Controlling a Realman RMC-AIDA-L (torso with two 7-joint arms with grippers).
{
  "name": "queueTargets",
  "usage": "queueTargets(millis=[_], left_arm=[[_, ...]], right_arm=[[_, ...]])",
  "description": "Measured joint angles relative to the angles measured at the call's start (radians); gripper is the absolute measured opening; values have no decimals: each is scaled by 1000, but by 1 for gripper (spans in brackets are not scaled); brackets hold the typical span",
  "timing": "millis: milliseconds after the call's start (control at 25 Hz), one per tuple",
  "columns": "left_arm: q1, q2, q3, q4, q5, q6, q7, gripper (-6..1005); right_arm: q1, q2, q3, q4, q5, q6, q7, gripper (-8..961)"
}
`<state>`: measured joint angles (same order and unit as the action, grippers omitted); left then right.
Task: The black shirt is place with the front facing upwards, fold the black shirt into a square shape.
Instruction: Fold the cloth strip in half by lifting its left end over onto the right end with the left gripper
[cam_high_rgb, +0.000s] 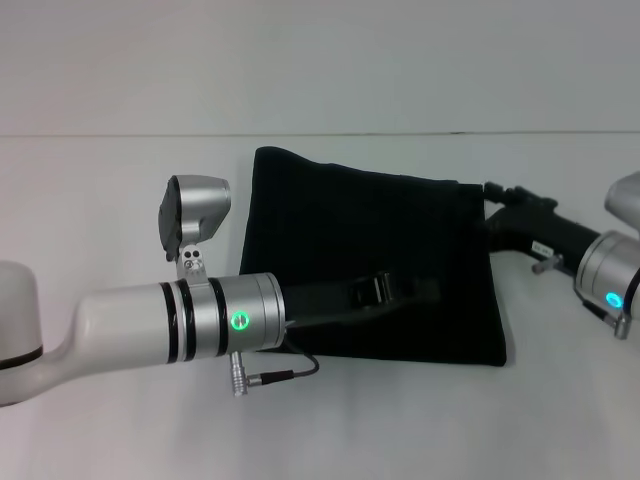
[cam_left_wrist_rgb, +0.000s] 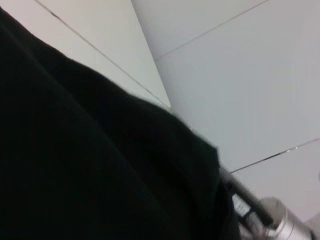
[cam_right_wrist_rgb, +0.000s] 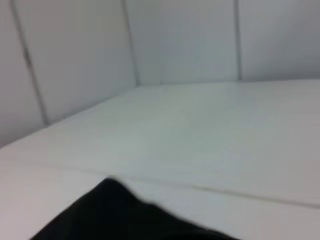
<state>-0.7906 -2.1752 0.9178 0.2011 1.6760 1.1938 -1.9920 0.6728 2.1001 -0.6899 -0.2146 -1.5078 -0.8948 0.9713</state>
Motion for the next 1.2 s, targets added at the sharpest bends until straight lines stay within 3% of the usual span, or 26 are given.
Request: queueTargets(millis=[360, 800, 1120, 1200], left_arm=[[1, 0, 55, -6, 1, -57, 6, 33], [-30, -1, 77, -45, -5, -159, 1, 56], [-19, -1, 67, -52, -58, -5, 48, 115], [-11, -1, 67, -52, -80, 26, 59, 209]], right_arm=[[-7, -1, 1, -7, 167, 6, -13, 825], [-51, -3, 43, -5, 235, 64, -46, 825], [-89, -3, 111, -3, 236, 27, -51, 825], [-98, -2, 119, -2, 236, 9, -50, 825]])
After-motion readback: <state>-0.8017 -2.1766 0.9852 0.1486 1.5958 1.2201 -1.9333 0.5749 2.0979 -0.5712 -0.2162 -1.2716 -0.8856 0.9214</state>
